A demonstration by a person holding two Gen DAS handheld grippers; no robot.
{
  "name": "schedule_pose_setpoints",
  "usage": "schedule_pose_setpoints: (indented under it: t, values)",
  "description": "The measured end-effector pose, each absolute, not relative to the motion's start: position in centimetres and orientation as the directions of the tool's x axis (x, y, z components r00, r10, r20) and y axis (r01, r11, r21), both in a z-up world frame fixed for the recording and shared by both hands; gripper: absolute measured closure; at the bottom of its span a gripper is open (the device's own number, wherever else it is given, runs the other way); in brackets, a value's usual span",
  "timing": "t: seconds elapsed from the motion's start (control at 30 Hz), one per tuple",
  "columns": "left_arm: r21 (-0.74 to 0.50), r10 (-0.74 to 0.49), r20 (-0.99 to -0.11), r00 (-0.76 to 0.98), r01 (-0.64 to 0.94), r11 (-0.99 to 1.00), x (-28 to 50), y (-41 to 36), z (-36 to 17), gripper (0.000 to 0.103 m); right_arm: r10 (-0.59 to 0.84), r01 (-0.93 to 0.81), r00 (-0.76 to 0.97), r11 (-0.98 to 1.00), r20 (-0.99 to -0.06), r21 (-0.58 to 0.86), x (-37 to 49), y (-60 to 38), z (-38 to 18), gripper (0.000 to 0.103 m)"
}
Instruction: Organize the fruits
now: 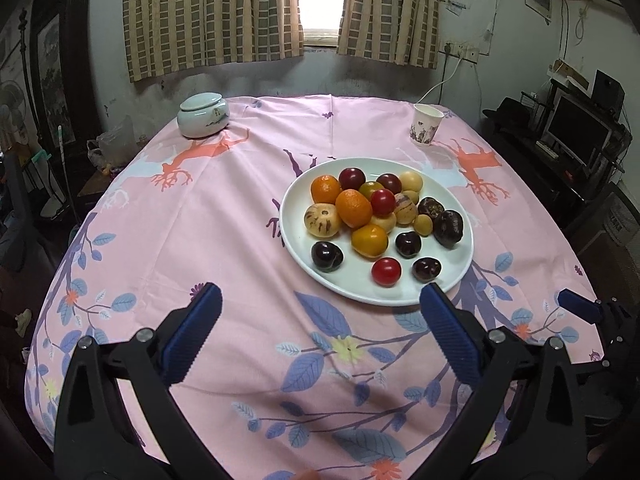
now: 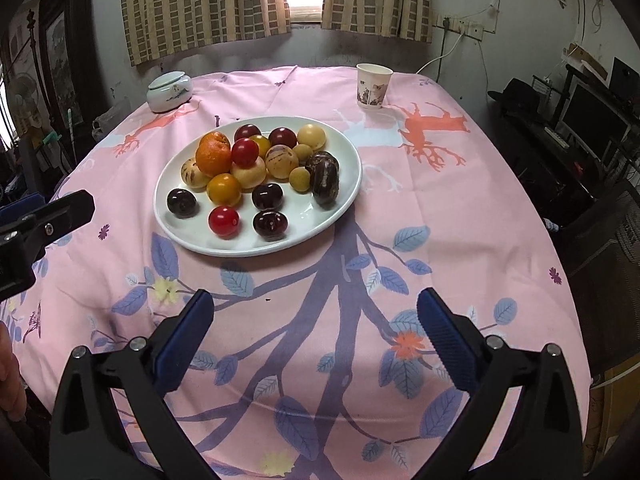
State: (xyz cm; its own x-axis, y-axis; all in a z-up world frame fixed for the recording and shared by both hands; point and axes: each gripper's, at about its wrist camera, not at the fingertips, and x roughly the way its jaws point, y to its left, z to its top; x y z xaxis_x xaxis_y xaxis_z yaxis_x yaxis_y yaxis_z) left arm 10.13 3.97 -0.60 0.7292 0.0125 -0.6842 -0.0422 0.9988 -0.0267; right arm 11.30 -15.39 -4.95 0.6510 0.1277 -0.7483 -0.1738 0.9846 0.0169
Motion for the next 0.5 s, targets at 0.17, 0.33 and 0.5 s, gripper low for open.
schedule_pose_setpoints:
  t: [0.17, 0.33, 0.5]
  values:
    - [-0.028, 0.01, -0.68, 0.733, -0.04, 0.999, 9.79, 4.02, -0.43, 0.002, 0.131, -0.182, 0.657, 0.983, -0.743, 0.013, 10.89, -15.17, -4.58, 0.001]
    - [-0.028, 0.009, -0.68, 0.733, -0.038, 0.999, 9.67, 3.97, -0.32, 0.002, 0.14, -0.179, 0.668, 0.983, -0.731, 0.024, 10.55, -15.17, -4.16, 0.001]
    - [-0.025, 0.009, -0.682, 0.731, -0.035, 0.999, 9.64, 3.86, -0.25, 0.002, 0.144, -0.177, 0.67, 0.984, -0.728, 0.032, 10.56, -15.24, -4.0, 0.001]
